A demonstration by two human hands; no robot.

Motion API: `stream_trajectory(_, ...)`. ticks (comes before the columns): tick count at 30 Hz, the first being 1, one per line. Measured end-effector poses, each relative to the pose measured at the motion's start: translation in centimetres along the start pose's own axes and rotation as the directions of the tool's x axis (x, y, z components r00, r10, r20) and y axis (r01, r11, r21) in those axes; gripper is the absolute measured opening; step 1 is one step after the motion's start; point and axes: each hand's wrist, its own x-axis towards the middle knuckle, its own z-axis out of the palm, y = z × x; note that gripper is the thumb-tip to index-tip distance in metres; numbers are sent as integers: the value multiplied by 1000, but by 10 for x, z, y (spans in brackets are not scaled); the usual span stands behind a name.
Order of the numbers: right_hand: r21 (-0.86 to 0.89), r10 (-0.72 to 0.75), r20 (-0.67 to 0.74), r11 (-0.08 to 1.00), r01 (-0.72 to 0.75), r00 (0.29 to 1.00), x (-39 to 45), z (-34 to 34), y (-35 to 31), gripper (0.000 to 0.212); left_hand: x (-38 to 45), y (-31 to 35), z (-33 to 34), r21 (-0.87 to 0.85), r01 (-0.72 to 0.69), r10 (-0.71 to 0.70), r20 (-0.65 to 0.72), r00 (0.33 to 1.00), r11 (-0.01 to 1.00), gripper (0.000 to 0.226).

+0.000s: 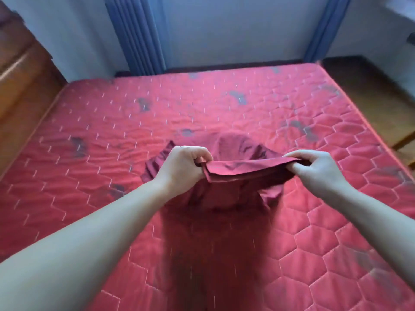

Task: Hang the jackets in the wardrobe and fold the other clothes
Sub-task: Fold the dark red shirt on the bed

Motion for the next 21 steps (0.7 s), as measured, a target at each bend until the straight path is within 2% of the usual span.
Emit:
stream_trajectory(3,263,-67,-39,962,75,997,37,-67,-103,23,44,69,-77,-98,-29,27,-21,999,995,12)
stream_trajectory(6,533,-122,-103,831,159,987,57,-115,-193,4,73,141,-150,-281,-80,91,29,995,956,10)
stream_trajectory(9,406,-214,-30,890,207,976,64,-137,-246,16,84,191,-201,-498,-73,82,-4,997,864,8)
stream_trajectory(11,411,-245,-103,872,266,964,67,-152,-272,20,84,210,-223,-562,-114,82,-82,993,819,8)
stream_trajectory(13,376,-307,-183,856,355,934,69,-166,-295,19,83,215,-238,-610,-115,93,-69,993,784,21)
stream_trajectory(15,241,-402,-193,865,440,895,69,-175,-313,15,80,213,-248,-593,-15,96,104,990,805,31)
stream_trajectory(17,108,-456,-145,875,472,878,66,-177,-319,11,76,207,-250,-499,70,63,245,967,864,33)
stream_trajectory(19,31,-427,-41,903,429,903,67,-179,-316,10,76,199,-250,-428,98,12,247,969,898,35)
stream_trajectory(21,-39,-329,110,942,334,938,69,-185,-311,12,79,194,-248,-385,102,-1,256,967,917,32)
